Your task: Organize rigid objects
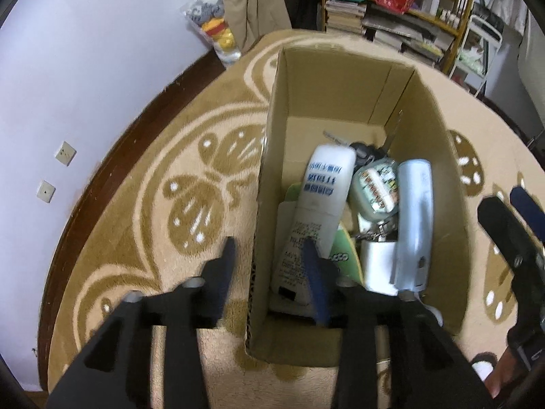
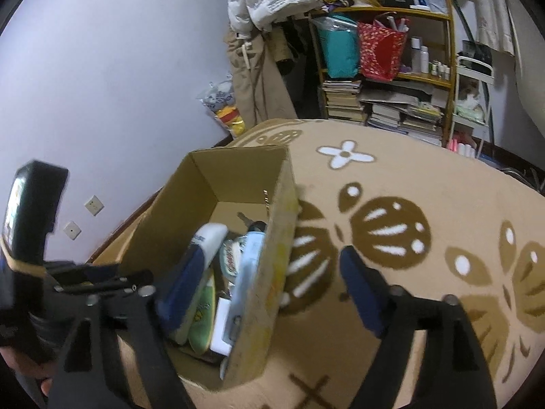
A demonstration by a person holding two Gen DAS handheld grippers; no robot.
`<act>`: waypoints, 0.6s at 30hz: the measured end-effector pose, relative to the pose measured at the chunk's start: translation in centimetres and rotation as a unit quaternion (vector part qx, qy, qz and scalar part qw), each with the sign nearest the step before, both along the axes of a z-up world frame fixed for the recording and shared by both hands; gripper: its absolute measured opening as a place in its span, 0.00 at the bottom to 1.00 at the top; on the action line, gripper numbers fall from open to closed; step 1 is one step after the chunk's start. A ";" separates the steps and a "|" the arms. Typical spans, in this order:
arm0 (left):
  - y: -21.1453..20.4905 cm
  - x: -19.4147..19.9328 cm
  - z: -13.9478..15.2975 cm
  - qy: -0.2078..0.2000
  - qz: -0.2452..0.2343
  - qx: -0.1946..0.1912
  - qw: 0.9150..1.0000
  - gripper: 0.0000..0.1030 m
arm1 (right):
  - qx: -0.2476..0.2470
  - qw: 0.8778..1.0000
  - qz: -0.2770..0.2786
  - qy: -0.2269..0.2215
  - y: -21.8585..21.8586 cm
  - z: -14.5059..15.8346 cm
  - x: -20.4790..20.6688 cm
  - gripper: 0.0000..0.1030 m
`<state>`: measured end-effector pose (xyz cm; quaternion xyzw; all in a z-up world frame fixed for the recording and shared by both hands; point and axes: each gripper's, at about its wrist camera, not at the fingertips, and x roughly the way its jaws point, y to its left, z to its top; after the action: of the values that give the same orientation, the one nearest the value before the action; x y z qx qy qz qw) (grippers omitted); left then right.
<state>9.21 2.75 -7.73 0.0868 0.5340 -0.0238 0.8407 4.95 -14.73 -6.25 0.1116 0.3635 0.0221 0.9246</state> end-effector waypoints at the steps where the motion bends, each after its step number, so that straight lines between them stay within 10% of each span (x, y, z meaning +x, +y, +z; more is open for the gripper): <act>1: -0.1 -0.2 0.5 -0.015 -0.001 0.000 1.000 0.66 | 0.000 1.000 -0.002 0.000 -0.1 0.0 -0.2 0.89; 6: -0.4 -0.7 2.0 -0.043 0.005 0.010 0.999 0.93 | -0.005 1.000 -0.016 0.008 -1.2 0.4 -1.1 0.96; 18: 0.3 -3.3 3.9 -0.077 -0.007 0.007 0.997 0.99 | -0.036 0.999 -0.021 0.010 -1.6 1.6 -4.0 1.00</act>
<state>5.92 3.03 -3.79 0.0976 0.4672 -0.0195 0.8785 0.90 -16.32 -4.65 0.0861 0.3712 -0.0113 0.9245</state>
